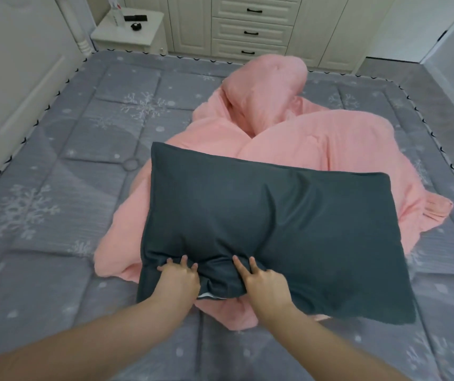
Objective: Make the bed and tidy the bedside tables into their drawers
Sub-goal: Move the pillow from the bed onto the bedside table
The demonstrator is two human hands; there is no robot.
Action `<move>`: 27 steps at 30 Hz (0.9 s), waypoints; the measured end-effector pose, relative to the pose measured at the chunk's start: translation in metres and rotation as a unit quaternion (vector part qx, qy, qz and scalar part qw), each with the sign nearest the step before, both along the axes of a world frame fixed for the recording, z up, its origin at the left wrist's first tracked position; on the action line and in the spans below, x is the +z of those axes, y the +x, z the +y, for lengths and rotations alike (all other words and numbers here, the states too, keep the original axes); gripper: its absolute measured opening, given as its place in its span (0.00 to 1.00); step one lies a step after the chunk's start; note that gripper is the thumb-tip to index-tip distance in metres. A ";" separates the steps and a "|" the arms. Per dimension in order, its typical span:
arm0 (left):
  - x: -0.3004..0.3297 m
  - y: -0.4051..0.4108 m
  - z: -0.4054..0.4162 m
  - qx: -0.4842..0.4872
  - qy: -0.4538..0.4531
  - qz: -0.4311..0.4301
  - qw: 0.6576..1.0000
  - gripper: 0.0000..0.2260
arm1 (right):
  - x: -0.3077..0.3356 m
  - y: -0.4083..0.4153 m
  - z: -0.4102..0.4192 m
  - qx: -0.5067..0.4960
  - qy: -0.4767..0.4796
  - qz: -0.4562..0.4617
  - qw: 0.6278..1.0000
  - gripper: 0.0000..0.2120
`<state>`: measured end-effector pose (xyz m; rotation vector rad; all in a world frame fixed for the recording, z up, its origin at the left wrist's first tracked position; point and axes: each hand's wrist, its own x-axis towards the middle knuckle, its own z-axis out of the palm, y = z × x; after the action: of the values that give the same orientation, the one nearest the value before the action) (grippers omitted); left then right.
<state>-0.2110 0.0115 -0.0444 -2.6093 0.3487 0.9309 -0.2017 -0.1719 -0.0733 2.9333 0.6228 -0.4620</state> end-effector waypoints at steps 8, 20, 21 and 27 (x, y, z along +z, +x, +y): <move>0.025 0.029 -0.008 -0.093 -0.216 -0.208 0.949 0.27 | 0.019 0.035 -0.032 -0.058 0.109 0.051 0.991 0.28; 0.016 0.151 -0.023 0.122 -0.217 -0.247 0.937 0.47 | 0.049 0.162 -0.093 -0.182 -0.005 0.022 0.983 0.53; 0.012 0.148 -0.022 0.117 -0.205 -0.231 0.944 0.44 | 0.046 0.160 -0.096 -0.179 -0.013 0.040 0.983 0.53; -0.002 0.107 -0.004 0.062 -0.198 -0.233 0.950 0.29 | 0.033 0.124 -0.096 -0.076 0.028 -0.029 0.996 0.40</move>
<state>-0.1037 0.0078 -0.0463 -3.1375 0.2658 0.2665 -0.0781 -0.2678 -0.0401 3.0482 0.4154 -0.3787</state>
